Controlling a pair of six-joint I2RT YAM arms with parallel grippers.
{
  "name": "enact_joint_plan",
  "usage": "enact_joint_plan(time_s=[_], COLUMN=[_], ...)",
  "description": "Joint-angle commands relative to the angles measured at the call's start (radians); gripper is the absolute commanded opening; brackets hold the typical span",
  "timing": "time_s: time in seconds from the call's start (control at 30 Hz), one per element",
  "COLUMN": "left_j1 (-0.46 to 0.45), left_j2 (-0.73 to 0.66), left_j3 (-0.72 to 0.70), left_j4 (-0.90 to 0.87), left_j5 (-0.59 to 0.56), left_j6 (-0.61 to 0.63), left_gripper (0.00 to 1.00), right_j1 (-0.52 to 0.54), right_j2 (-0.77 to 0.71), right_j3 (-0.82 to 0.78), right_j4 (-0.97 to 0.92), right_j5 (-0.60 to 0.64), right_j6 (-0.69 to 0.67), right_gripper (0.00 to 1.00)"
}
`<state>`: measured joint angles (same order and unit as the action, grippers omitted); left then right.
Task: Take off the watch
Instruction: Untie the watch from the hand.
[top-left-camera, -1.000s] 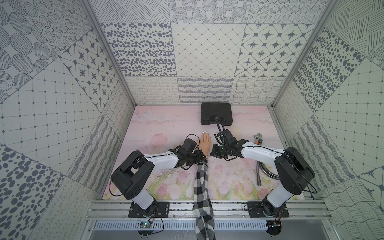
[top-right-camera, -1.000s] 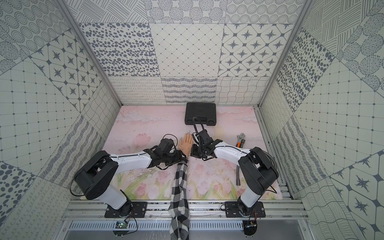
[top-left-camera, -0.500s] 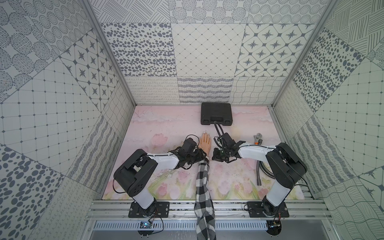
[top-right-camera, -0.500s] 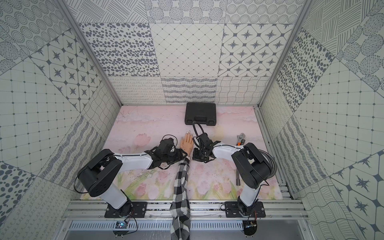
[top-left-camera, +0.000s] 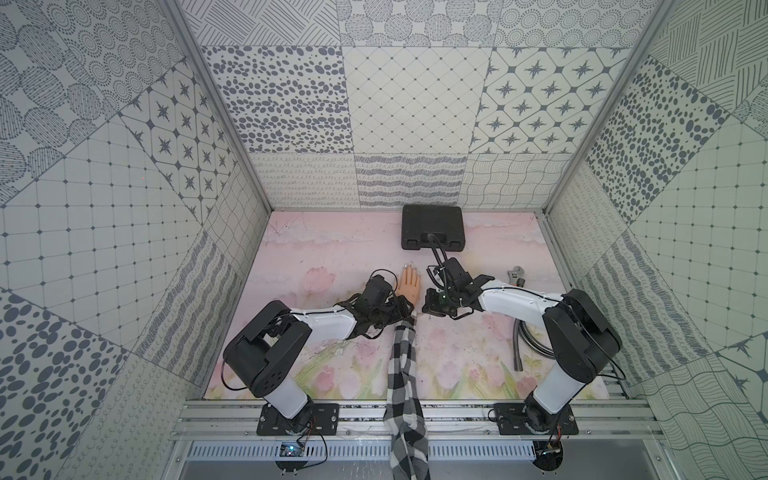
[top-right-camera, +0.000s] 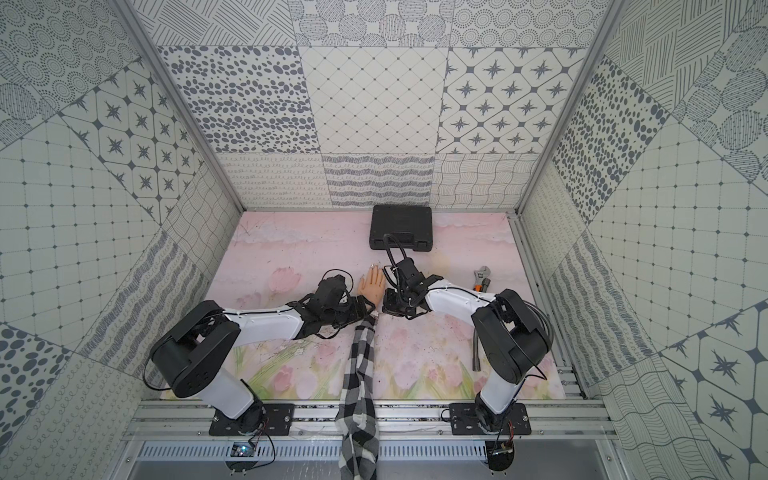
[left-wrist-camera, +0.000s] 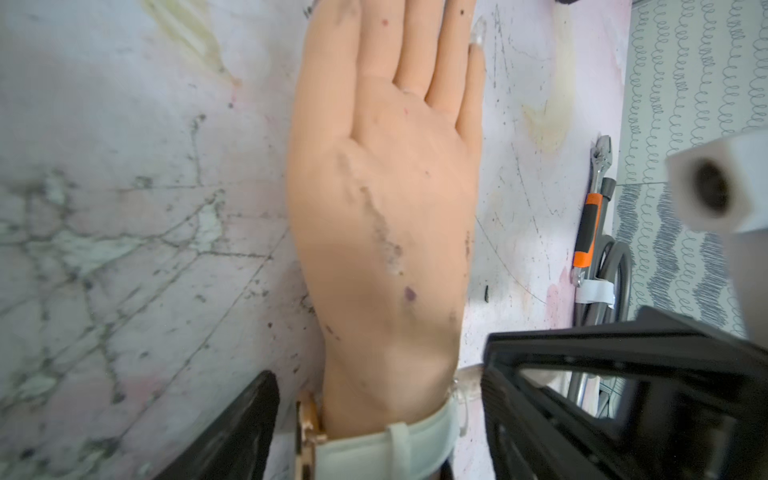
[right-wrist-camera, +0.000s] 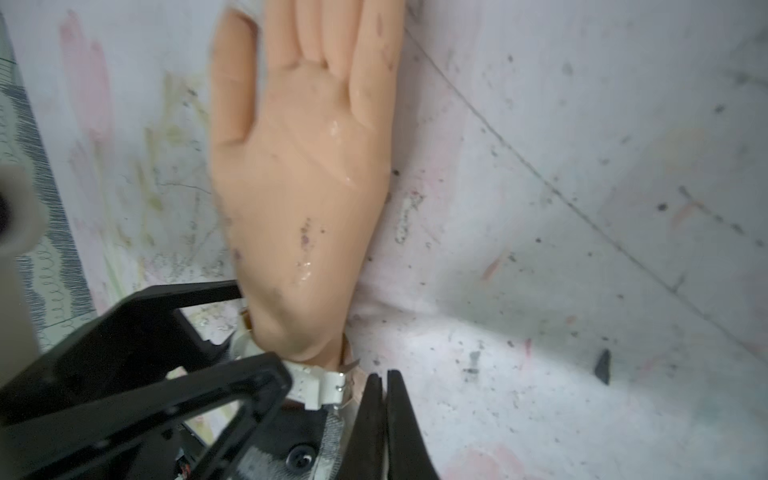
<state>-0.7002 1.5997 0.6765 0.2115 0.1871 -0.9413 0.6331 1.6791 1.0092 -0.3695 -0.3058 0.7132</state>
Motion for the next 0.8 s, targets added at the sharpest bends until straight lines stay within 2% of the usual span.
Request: enact_joint_plan(time_s=[0.0, 0.17, 0.47, 0.63, 0.77], left_j1=[0.004, 0.005, 0.006, 0.017, 0.021], left_j2=[-0.042, -0.084, -0.135, -0.140, -0.121], left_j3=[0.012, 0.038, 0.075, 0.143, 0.201], left_j4=[-0.343, -0.391, -0.444, -0.490, -0.538], left_j5=[-0.116, -0.144, -0.184, -0.128, -0.064], left_j6=[0.036, 0.062, 0.131, 0.261, 0.408], left_gripper=[0.83, 0.88, 0.96, 0.97, 0.91], right_j1=[-0.006, -0.012, -0.023, -0.026, -0.028], right_j2=[-0.058, -0.077, -0.036, -0.012, -0.013], right_j3=[0.054, 0.066, 0.022, -0.006, -0.009], right_j4=[-0.031, -0.001, 0.200, 0.244, 0.230], right_j5=[0.014, -0.030, -0.199, -0.213, -0.197], right_j6=[-0.016, 0.011, 0.109, 0.139, 0.130], right_gripper=[0.00, 0.00, 0.00, 0.00, 0.00])
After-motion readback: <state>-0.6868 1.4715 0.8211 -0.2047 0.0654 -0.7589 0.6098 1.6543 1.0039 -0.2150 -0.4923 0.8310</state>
